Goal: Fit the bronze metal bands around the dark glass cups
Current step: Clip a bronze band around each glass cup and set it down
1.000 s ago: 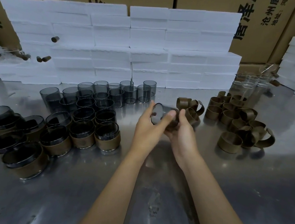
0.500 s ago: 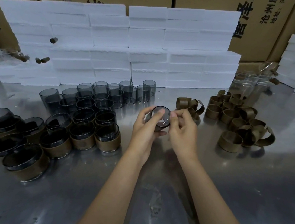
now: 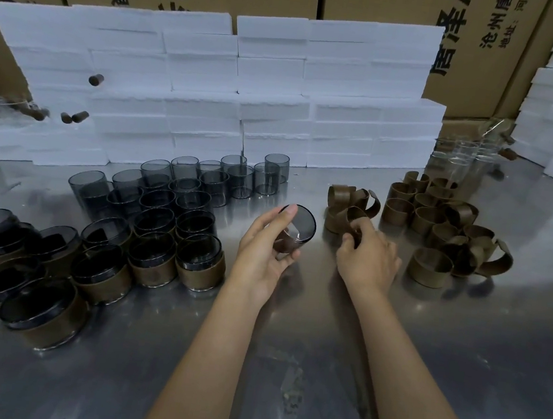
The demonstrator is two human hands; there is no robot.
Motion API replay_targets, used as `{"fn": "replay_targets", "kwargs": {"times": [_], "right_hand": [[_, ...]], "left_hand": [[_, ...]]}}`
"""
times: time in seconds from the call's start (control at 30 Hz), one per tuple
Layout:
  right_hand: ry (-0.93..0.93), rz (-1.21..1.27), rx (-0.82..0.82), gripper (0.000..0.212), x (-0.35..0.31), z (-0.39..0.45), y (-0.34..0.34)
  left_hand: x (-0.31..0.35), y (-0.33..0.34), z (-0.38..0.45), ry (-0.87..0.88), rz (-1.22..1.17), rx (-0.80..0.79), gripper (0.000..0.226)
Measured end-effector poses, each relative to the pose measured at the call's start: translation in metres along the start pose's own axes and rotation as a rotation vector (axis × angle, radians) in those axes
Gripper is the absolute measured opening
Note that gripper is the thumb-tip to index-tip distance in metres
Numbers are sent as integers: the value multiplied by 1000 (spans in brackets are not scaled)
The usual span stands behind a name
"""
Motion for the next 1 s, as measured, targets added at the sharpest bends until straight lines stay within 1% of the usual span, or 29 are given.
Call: {"fn": "replay_targets", "kwargs": {"times": [0.1,0.17,0.23,0.27,0.33,0.4,0.47,0.53,0.6,0.7,0.8,0.93,1.0], "right_hand": [[-56,160,98,20,-12,-1,-13],[-178,299,191,15,-32,-5,-26],[-326,343,228,15,-56,-12,-34],[-390,338,221,14,-66,-16,-34],[-491,298,185,12,-83,-24,-27],[-549,253,146,8,-92,-30,-20],[-570,251,116,4,-97,-33,-16],[-544,298,97,5,-96,-33,-14],[-467,385,81,11,-89,-30,-12],[-348,488,65,17,-77,-26,-9],[-274,487,62,21,-70,-25,-6],[-150,517,9,23,-57,-23,4],[-127,521,-28,20,-56,-23,8]], "left_hand": [[1,-1,0,-17,-12,-17,42],[2,-2,-1,-11,-2,-6,45],[6,-3,-3,12,22,14,46],[9,-2,-5,30,38,23,49],[15,2,-10,76,75,28,65],[19,6,-13,116,110,43,77],[20,6,-15,147,137,71,75],[23,2,-15,176,153,106,62],[26,-2,-15,196,157,134,49],[27,-2,-17,194,172,144,52],[27,0,-17,188,191,126,56],[28,2,-18,188,202,110,50],[30,0,-19,193,204,110,48]]}}
Point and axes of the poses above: each hand's wrist, its own z-axis towards the middle knuckle, its own y-axis out of the palm, x = y × z, the point moved 10 cm from there along z, towards the middle knuckle, and after that the axes turned 11 degrees about -y, right-handed, at the moved point
